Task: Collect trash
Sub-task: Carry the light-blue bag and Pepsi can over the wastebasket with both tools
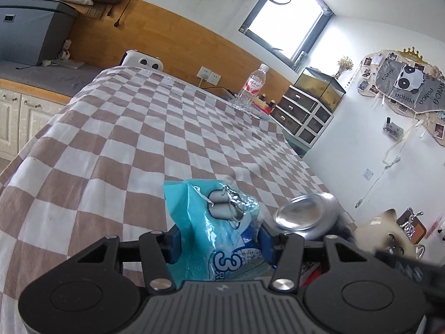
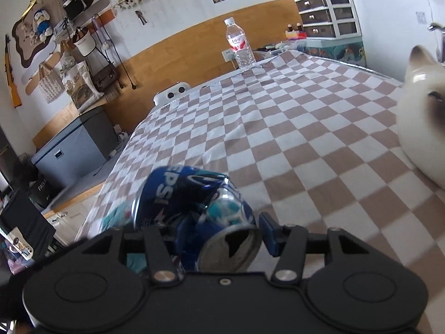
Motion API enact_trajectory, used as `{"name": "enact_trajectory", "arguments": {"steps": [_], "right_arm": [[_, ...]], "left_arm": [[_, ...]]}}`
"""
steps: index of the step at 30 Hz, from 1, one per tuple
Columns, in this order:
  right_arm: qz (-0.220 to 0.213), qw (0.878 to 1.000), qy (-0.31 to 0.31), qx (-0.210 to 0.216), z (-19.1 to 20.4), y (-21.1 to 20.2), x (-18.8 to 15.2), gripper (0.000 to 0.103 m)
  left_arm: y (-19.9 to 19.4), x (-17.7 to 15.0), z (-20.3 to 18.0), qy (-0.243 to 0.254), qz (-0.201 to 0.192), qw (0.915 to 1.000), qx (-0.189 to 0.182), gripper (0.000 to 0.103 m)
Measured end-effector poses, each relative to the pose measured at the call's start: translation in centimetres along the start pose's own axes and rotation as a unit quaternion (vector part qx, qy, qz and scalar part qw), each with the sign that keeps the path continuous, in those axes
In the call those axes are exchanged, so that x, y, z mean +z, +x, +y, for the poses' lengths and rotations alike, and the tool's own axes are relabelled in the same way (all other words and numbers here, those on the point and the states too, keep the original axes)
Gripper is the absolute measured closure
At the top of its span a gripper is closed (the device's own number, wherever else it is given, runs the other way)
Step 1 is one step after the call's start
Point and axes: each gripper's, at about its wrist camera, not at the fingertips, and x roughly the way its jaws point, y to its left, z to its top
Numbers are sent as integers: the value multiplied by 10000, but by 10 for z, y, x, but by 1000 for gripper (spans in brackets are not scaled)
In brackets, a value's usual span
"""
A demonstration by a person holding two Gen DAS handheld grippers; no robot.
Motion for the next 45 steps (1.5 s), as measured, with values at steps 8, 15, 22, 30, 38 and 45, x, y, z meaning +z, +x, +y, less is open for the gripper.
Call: {"name": "enact_trajectory", "arguments": {"steps": [8,15,22,30,38,45], "right_arm": [[399,9983,-260,327,13,-36,-33,41],[119,9964,-777,-307,20,-38,-26,47],[-164,9907,-1226,-560,33,-24,-15,76],[-181,9900,-1209,-708,41,-35,-15,78],[-320,9886,-1150,-922,53,-61,-23,79],[-422,9872,-1072,-1107,69,-78,-33,79]], "left_arm": [[1,-2,-1,-16,42,9999,-140,50],[3,-3,0,-54,101,9996,-257,50],[4,-3,2,-114,127,9993,-323,50],[1,-3,-2,-127,208,9989,-412,50],[-35,-3,-6,310,248,9984,-409,50],[-76,5,3,752,332,9962,-278,50]]}}
